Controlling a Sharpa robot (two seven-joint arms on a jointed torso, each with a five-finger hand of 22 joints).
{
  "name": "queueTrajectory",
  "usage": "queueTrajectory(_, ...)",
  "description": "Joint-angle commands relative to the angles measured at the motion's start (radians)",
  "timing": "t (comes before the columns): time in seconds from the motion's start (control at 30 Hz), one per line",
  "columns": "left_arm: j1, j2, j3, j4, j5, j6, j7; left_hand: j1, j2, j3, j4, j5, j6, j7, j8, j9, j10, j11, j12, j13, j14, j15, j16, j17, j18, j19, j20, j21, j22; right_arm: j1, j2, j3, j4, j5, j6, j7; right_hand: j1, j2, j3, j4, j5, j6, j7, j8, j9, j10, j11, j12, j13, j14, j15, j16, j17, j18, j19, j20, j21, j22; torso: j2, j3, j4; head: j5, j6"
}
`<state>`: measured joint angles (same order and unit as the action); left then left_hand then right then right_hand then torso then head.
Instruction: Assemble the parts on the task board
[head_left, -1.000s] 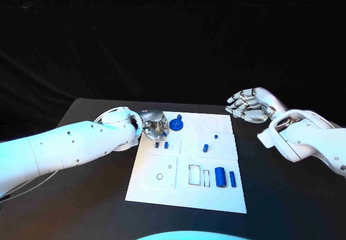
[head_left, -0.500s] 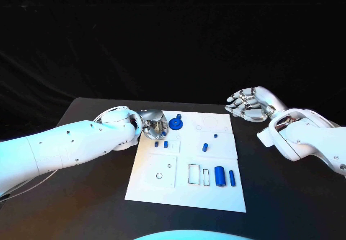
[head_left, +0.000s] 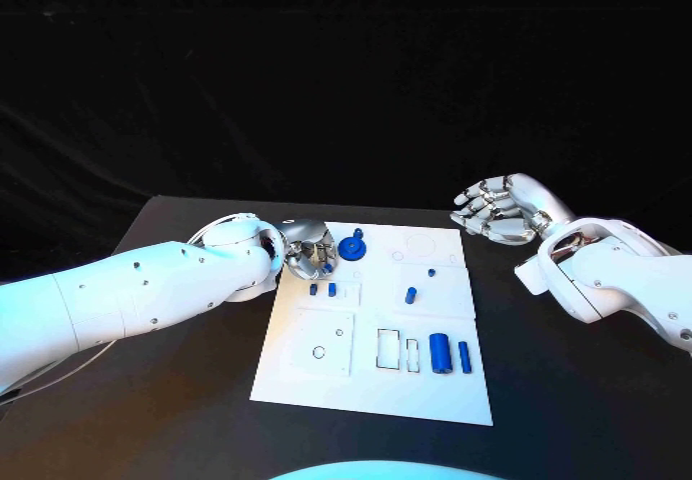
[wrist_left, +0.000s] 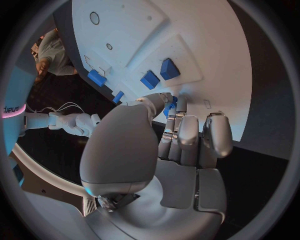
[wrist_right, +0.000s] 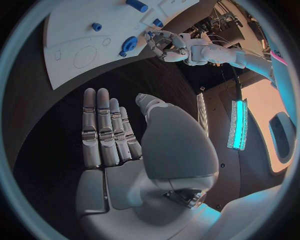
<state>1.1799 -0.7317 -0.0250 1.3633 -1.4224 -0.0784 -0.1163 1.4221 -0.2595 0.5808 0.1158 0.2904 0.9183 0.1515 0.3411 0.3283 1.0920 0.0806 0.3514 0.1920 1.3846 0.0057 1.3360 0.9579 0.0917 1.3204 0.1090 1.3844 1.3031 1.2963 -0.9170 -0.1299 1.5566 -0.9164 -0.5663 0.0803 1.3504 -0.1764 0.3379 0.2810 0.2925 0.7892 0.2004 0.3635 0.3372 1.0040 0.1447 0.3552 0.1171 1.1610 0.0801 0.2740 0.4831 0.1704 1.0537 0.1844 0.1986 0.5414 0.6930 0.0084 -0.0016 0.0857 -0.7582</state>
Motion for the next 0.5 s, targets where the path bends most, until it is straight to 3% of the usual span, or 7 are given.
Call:
queueTrajectory(0.03,0.0,0.002,0.0,0.003,0.008,0.0,0.009,-0.01,-0.004,-0.008,0.0,-0.004,-0.006,0.001,-0.004,-0.001,0.001,0.005,-0.006,-0.001,0.002,0.008,0.0,0.002,-0.015,-0.002,0.003,-0.004,0.002,0.0,0.0,0.0,0.0,-0.007,0.007,0.006,0.001,0.001,0.004,0.003,0.003,0.008,0.013,-0.005,-0.001,0.006,-0.001,-0.005,-0.001,0.008,0.002,-0.007,-0.002,0.011,0.006,0.002,-0.006,-0.001,0.0,-0.0007,0.0,0.0,-0.001)
queueTrajectory(0.5,0.0,0.002,0.0,0.002,0.008,0.003,0.009,-0.013,-0.007,-0.013,0.0,-0.004,-0.004,-0.003,-0.007,-0.002,0.013,0.0,0.001,0.006,0.005,0.005,0.005,0.007,-0.016,0.002,0.002,-0.001,0.006,0.0,0.001,0.0,-0.001,-0.007,0.007,0.007,0.0,0.001,0.003,0.002,0.003,0.008,0.014,-0.006,-0.002,0.006,-0.001,-0.007,-0.003,0.008,0.002,-0.009,-0.003,0.01,0.006,0.002,-0.008,-0.003,0.0,-0.0002,0.0004,-0.001,-0.001)
